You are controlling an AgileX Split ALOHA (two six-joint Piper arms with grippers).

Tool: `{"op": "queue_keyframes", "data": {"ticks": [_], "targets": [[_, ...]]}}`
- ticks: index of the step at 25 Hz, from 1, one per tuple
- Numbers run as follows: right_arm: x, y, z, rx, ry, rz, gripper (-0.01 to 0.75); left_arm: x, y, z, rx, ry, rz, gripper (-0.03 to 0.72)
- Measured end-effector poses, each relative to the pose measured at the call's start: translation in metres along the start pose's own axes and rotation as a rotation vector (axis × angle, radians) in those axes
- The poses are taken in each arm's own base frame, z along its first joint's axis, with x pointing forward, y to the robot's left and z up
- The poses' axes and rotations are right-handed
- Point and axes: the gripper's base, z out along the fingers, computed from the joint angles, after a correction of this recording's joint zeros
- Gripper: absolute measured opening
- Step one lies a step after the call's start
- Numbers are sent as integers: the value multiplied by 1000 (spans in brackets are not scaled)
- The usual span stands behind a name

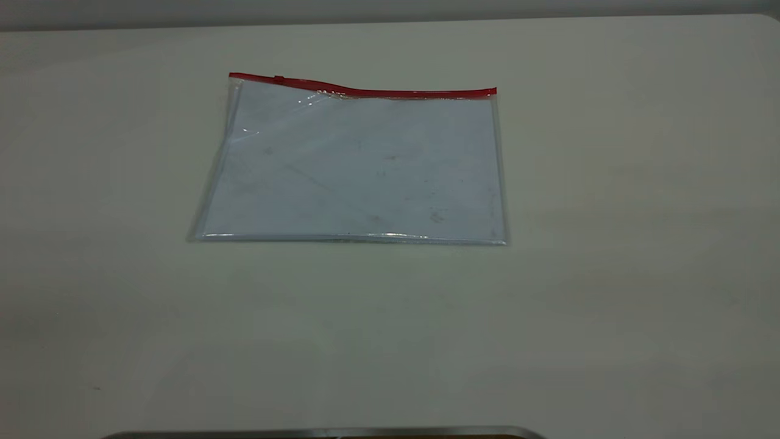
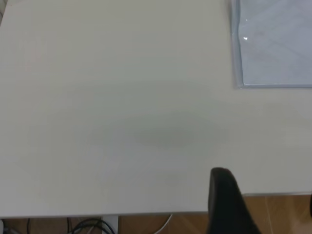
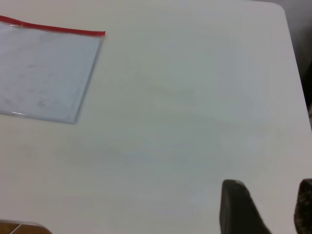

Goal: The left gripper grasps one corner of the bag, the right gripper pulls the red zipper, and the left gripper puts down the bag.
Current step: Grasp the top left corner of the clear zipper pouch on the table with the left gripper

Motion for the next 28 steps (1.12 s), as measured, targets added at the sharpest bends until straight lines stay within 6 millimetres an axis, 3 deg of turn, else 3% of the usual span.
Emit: {"op": "queue_keyframes", "data": {"ticks": [21, 24, 28], "targets": [[-3, 4, -2, -40, -11, 19, 321, -2, -3, -1, 30, -9, -9, 442], [-19, 9, 6, -105, -12, 56, 335, -17, -5, -3, 62, -19, -22, 398], [-48, 12, 42, -158, 74, 5, 374, -50, -9, 14, 116, 57, -37, 364]]}}
